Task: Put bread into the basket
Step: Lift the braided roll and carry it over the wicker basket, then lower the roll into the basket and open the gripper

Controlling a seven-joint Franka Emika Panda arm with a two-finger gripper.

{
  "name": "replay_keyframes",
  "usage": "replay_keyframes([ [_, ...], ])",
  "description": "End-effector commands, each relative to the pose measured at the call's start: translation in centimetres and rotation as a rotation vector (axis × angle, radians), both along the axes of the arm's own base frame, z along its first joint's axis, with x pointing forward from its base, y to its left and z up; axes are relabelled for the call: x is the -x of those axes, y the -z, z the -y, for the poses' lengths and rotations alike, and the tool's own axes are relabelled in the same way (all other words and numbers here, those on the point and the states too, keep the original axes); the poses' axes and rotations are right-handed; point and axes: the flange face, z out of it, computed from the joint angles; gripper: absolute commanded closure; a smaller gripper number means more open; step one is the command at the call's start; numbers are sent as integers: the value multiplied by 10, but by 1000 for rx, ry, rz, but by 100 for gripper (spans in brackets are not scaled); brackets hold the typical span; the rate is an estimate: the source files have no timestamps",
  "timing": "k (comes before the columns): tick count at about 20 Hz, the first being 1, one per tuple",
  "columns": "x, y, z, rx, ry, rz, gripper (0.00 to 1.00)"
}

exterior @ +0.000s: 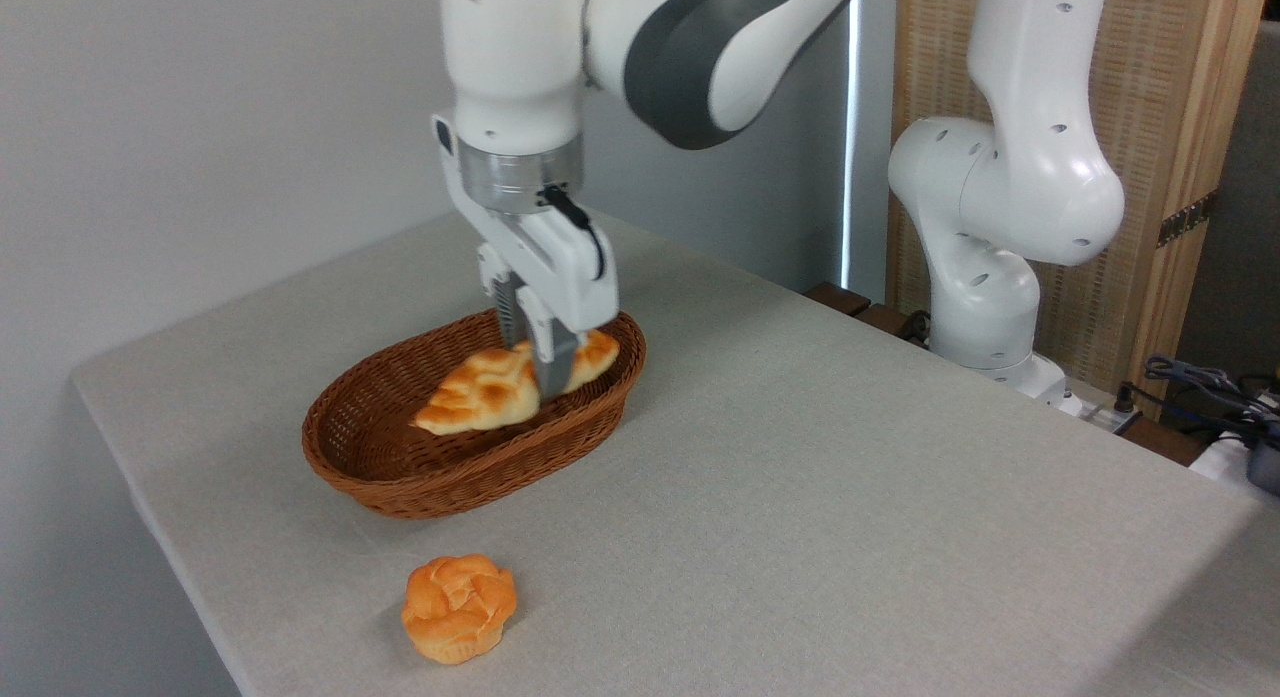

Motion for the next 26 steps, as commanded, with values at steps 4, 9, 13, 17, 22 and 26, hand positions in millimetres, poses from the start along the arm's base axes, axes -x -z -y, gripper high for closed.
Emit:
replay_keyframes([
  [4,-31,26,88,11,-57,0,65],
  [9,-37,56,116,-45,-66,12,15],
  [13,-37,56,115,-46,-69,10,1],
  [17,-37,56,115,-46,-68,10,0],
  [22,-36,55,115,-46,-65,9,0],
  [26,-38,49,107,-46,-77,13,0],
])
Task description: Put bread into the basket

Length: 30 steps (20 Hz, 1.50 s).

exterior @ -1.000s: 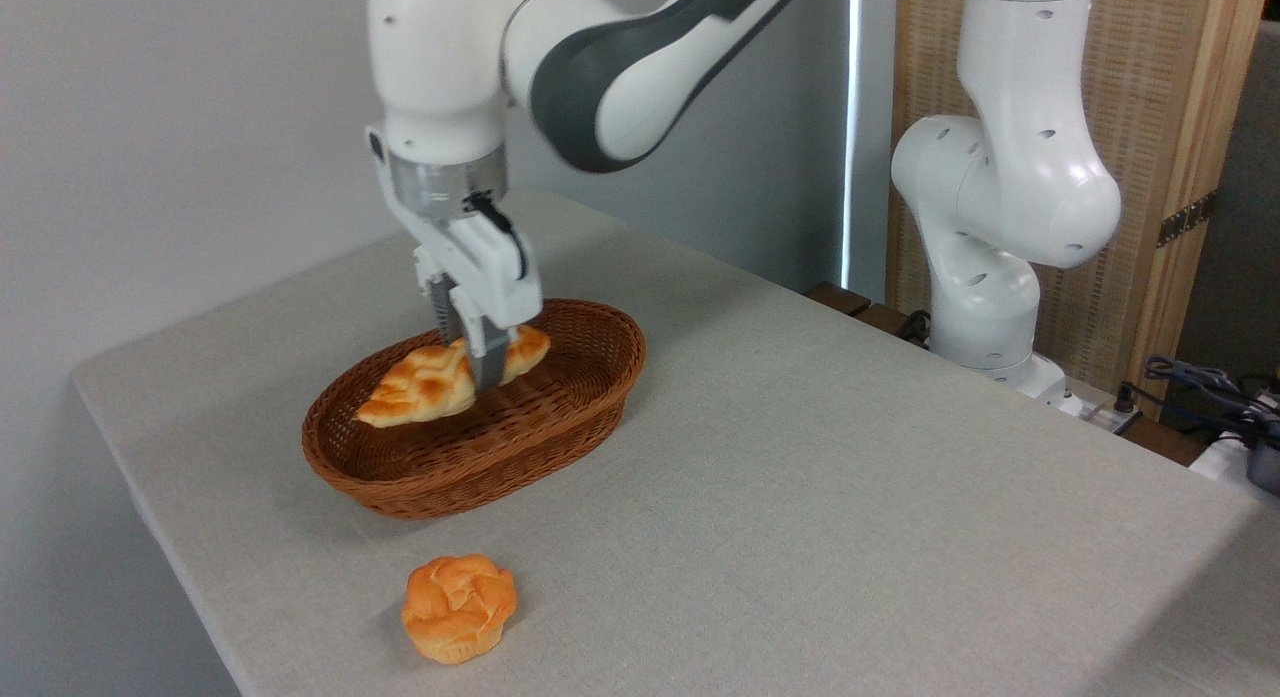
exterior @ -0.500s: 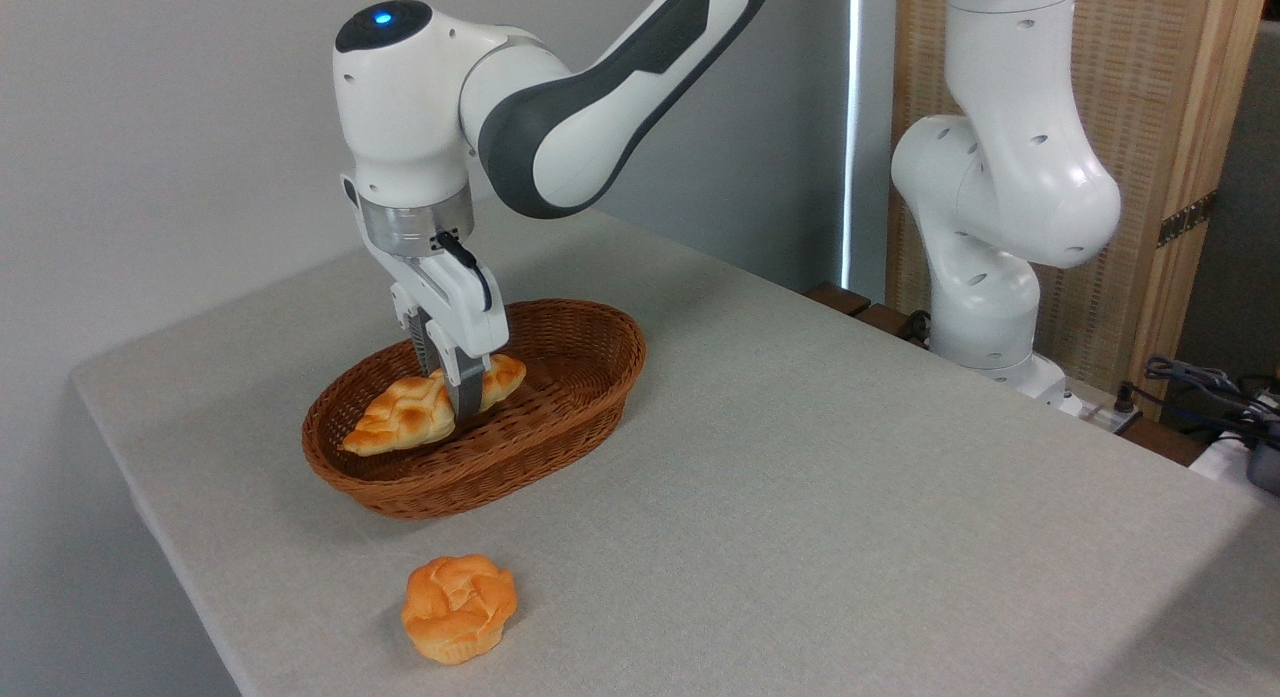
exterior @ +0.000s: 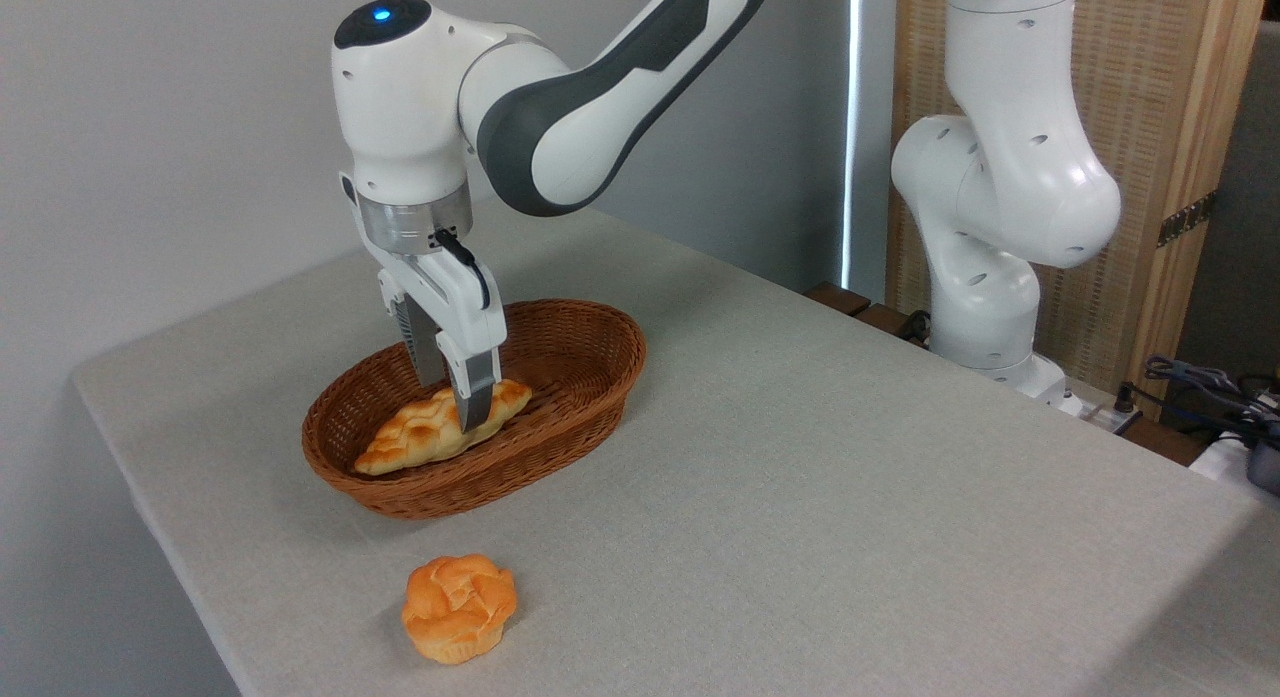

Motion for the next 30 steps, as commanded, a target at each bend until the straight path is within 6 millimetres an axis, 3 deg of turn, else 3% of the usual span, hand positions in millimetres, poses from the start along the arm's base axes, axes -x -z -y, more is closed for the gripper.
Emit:
replay_keyframes([
  [1,0,-14,-10,-9,-23,6,0],
  [3,-4,-37,-15,-12,-17,-18,0],
  [5,-14,-66,-43,-18,-43,-38,0],
  [8,-18,-93,-66,-65,-44,-60,0],
  [11,-20,-134,-107,-177,-63,-62,0],
  [14,-25,-160,-138,-189,-56,-18,0],
  [17,-26,-185,-150,-169,-88,11,0],
  [18,-24,-191,-144,-168,-75,13,0],
  [30,-15,-185,-153,-184,-70,-51,0],
])
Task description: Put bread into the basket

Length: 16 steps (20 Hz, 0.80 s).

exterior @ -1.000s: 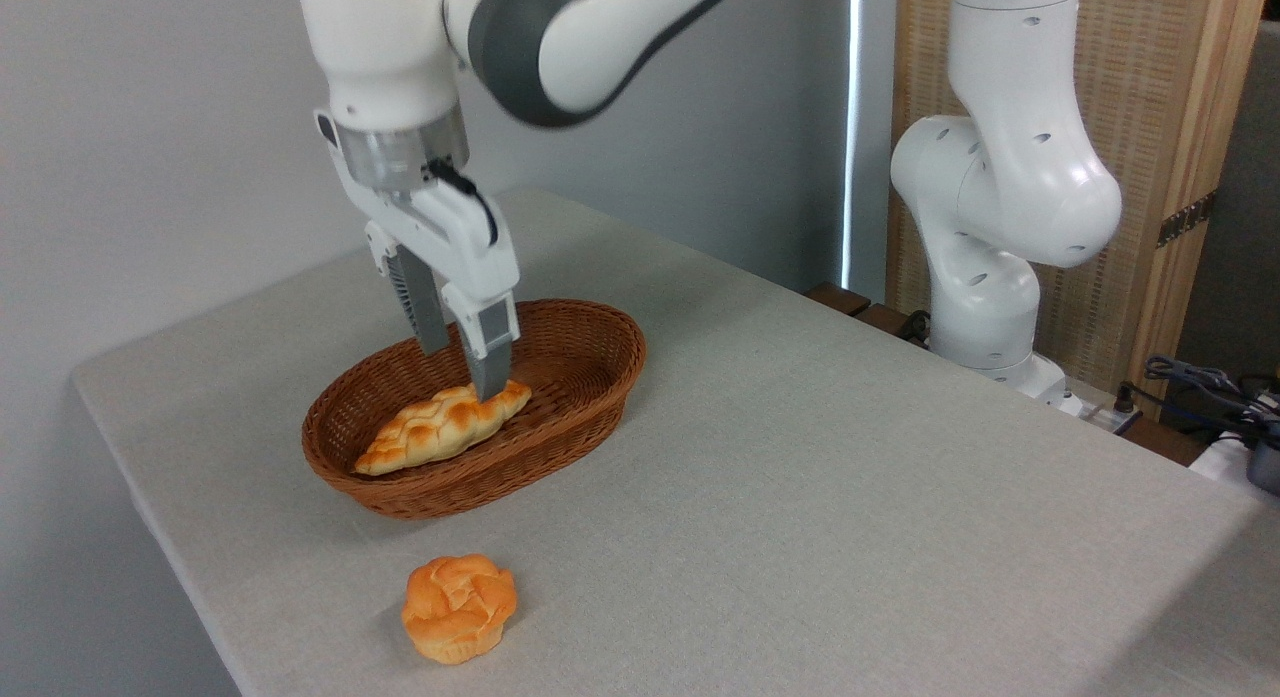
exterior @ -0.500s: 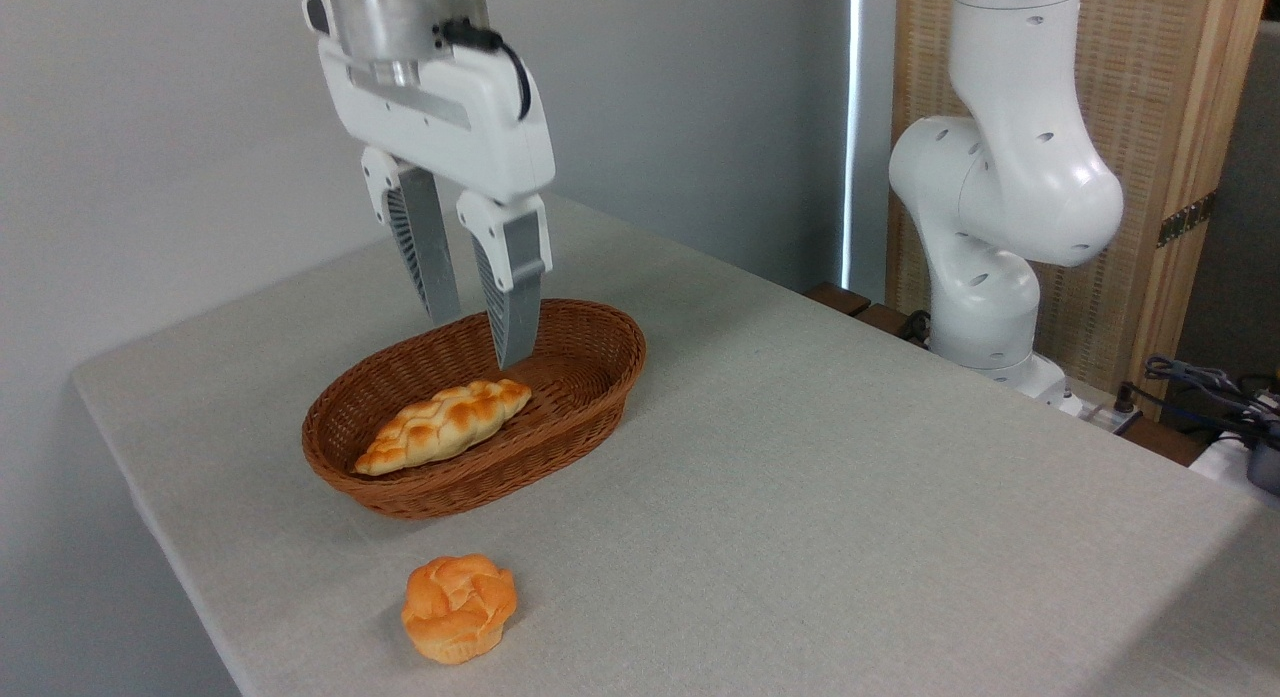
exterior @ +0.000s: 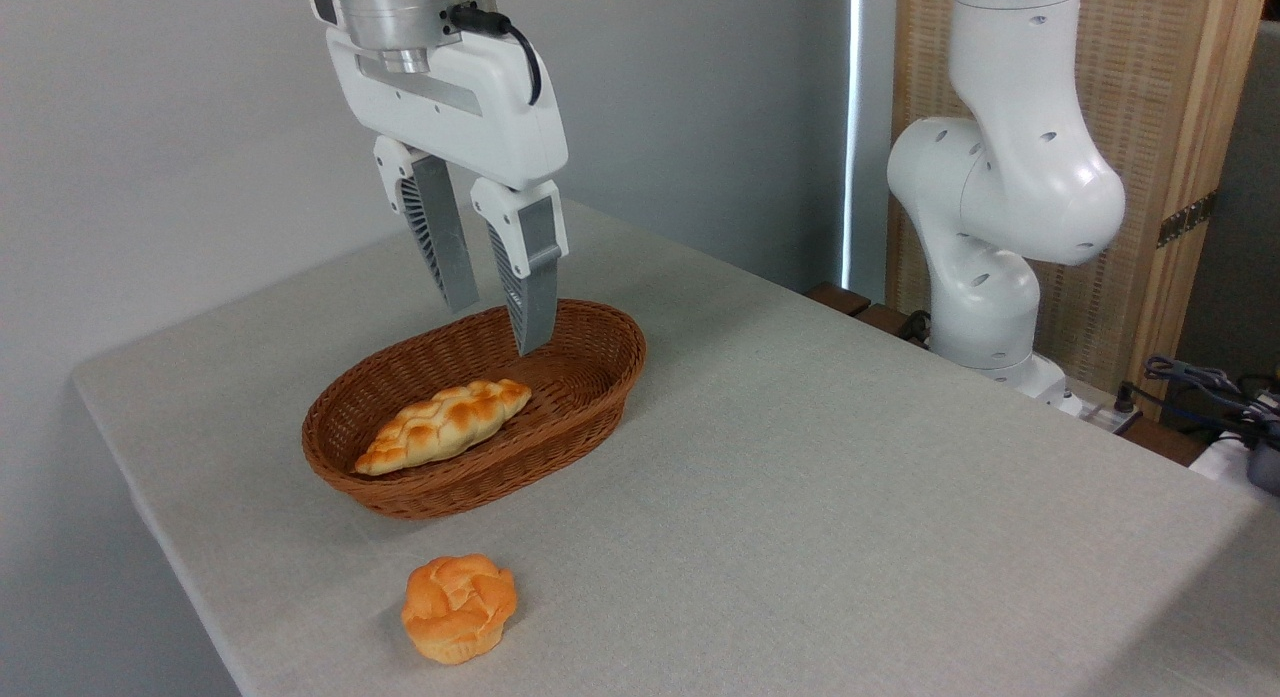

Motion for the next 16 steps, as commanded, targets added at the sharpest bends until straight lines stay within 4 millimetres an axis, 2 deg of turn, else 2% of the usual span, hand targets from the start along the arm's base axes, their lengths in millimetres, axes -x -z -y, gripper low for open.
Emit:
replay_keyframes([
  [1,4,0,-3,-10,14,-22,0],
  [16,9,6,-4,-8,18,-6,0],
])
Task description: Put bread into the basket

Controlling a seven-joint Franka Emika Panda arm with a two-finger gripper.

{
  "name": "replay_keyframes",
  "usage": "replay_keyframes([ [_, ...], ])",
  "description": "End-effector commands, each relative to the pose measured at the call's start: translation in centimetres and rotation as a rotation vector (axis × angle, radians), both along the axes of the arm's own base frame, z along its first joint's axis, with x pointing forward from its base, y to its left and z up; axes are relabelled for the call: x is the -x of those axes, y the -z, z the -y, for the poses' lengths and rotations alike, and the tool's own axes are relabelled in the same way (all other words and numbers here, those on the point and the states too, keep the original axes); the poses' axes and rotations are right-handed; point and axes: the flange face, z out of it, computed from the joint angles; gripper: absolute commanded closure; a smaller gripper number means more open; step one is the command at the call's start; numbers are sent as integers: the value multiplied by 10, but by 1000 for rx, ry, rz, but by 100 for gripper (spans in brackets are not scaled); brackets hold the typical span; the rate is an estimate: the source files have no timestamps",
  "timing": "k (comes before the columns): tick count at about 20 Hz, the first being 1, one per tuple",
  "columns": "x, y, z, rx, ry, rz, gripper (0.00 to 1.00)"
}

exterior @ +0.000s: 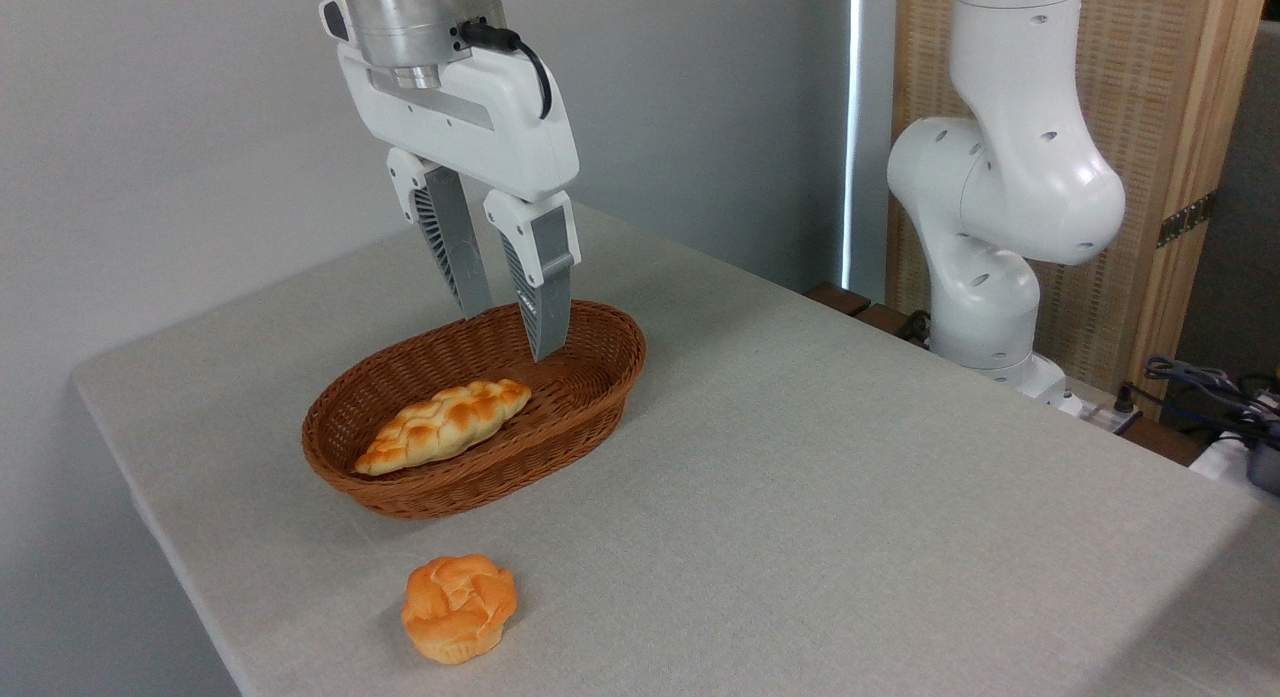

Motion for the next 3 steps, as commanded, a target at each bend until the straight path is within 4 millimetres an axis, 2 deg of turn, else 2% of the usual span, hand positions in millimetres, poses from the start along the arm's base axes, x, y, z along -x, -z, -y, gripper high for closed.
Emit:
replay_keyframes([
  [1,6,-3,-4,-5,24,18,0],
  [3,5,-2,-10,-3,21,17,0],
])
